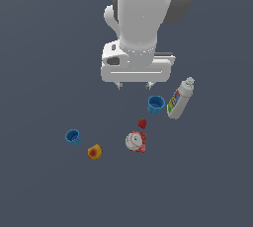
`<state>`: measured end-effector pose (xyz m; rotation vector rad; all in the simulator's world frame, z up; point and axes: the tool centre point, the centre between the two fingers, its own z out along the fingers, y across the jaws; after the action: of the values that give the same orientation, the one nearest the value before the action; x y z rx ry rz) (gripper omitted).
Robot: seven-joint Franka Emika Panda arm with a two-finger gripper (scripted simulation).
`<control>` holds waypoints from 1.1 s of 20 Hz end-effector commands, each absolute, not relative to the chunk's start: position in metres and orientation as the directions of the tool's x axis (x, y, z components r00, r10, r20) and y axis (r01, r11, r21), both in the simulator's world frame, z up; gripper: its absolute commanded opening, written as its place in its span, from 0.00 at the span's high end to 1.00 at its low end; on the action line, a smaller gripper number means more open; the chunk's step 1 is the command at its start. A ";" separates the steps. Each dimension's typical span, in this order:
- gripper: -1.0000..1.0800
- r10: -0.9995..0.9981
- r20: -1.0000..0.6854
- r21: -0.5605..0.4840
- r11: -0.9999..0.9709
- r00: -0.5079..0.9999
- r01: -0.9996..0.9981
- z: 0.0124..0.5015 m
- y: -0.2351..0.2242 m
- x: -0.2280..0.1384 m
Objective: Pick up a designated object from a clutter of objects.
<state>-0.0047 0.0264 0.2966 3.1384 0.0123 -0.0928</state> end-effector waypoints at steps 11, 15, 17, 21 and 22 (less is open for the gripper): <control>0.04 -0.251 -0.051 -0.014 -0.968 0.967 -0.252 0.251 -0.008 0.045; 0.04 -0.386 -0.047 -0.017 -0.922 0.921 -0.387 0.223 -0.030 0.068; 0.04 -0.453 -0.044 -0.016 -0.891 0.891 -0.454 0.208 -0.042 0.079; 0.04 -0.577 -0.037 -0.014 -0.816 0.816 -0.578 0.176 -0.067 0.099; 0.04 -0.606 -0.034 -0.012 -0.795 0.795 -0.607 0.167 -0.073 0.103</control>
<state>0.0960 -0.0634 0.1799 3.0264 -0.9291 -0.0518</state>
